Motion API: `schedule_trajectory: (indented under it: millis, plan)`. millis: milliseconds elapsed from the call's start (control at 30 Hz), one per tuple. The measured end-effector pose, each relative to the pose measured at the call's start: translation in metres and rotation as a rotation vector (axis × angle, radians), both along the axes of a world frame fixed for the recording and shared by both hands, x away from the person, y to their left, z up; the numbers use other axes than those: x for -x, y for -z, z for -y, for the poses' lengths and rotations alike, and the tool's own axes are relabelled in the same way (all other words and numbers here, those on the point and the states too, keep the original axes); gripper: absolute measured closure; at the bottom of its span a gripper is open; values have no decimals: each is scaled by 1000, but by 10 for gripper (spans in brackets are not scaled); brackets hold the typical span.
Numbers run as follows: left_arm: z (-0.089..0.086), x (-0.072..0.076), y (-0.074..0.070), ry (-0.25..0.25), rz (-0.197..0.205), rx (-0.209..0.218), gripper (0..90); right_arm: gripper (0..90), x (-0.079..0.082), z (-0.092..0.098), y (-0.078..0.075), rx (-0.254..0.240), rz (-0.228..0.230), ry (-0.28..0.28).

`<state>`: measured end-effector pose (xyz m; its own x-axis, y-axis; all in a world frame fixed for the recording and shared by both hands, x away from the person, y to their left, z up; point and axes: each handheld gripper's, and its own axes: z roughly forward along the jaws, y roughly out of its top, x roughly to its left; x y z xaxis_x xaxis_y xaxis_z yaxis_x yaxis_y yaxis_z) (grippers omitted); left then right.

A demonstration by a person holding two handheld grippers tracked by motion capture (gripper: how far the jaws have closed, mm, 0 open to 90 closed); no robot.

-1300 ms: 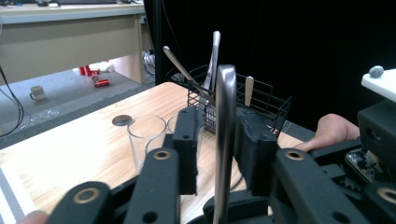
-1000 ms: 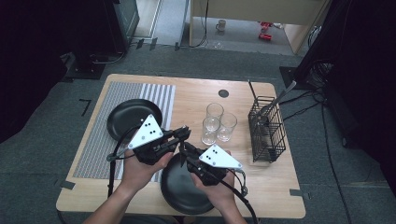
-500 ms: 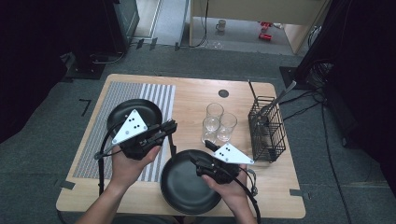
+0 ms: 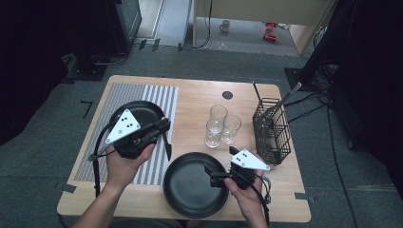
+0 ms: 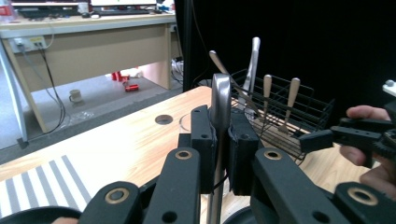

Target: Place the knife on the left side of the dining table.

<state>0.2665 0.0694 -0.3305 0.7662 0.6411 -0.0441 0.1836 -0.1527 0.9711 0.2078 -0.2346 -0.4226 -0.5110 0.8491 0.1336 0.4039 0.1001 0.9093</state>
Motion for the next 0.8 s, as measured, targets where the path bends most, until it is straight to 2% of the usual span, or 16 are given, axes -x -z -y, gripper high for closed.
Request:
schedule_trajectory:
  millis: [167,567,800]
  plan:
    - [-8,-4,4,-33,-1,-2,850,0,3,13,8,12,-17,32]
    - [-14,-12,17,-68,-12,-16,850,0,10,38,30,34,-54,79]
    - [-17,-16,25,-90,-19,-5,850,0,13,48,39,40,-76,99]
